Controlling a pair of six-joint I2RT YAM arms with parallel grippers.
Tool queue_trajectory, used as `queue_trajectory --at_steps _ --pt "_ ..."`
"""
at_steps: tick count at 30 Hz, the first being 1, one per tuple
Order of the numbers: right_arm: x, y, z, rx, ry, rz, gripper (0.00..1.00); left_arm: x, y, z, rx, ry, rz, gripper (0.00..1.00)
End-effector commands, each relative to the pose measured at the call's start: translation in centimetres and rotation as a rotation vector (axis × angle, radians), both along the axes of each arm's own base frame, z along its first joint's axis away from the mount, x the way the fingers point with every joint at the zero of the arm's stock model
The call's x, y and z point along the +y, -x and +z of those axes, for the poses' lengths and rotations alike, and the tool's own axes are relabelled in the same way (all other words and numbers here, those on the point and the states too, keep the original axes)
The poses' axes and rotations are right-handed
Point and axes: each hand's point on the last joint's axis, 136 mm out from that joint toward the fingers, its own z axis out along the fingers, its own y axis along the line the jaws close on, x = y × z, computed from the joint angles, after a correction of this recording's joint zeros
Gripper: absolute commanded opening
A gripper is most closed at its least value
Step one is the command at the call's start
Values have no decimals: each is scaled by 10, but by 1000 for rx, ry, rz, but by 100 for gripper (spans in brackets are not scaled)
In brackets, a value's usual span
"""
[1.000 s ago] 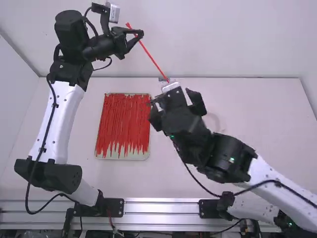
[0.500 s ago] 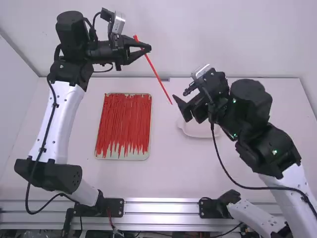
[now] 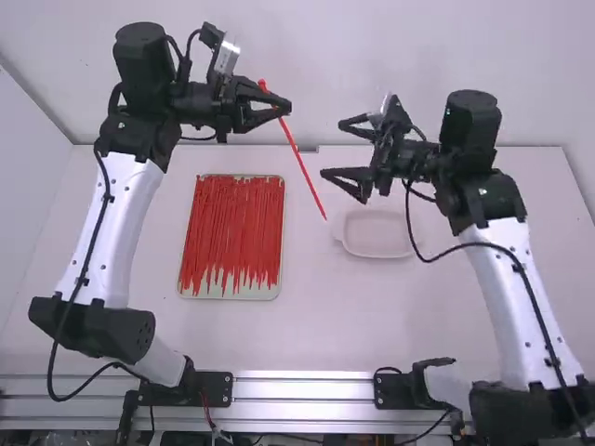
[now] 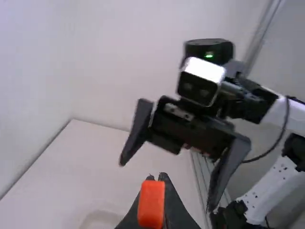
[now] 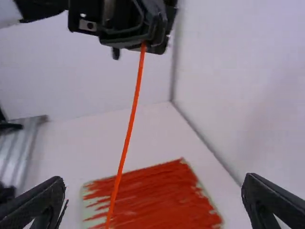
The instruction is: Fasten the cable tie
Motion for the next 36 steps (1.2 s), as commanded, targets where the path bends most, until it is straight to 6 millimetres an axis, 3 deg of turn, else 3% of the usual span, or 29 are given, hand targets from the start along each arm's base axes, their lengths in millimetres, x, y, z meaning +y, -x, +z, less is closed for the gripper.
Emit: queue_trajectory --at_steps 1,4,10,13,15,16,19,24,27,34,36 --pt "11 23 12 44 -74 192 99 -8 17 9 -60 6 -65 2" --pt "21 18 5 98 -86 227 100 -11 19 10 -72 8 -74 2" --pt "33 19 -3 129 -83 267 81 -10 16 11 -84 9 -62 2" --pt "37 23 -3 133 -82 280 63 -10 9 11 -82 4 -18 2" --pt "37 23 -4 133 -82 279 56 -11 7 11 -67 4 -8 2" --pt "37 23 -4 135 -82 279 45 -13 8 12 -59 6 -12 2" --pt "36 22 -3 157 -86 274 23 -17 11 13 -69 8 -25 2" --pt "36 23 -4 163 -85 274 8 -19 12 14 -80 10 -31 2" --pt "36 21 -4 163 -83 267 0 -18 9 13 -76 8 -13 2" --pt "36 10 -5 140 -72 209 0 -21 9 18 -85 17 -10 2" --pt "37 4 2 108 -82 182 0 -15 -2 24 -69 28 52 16"
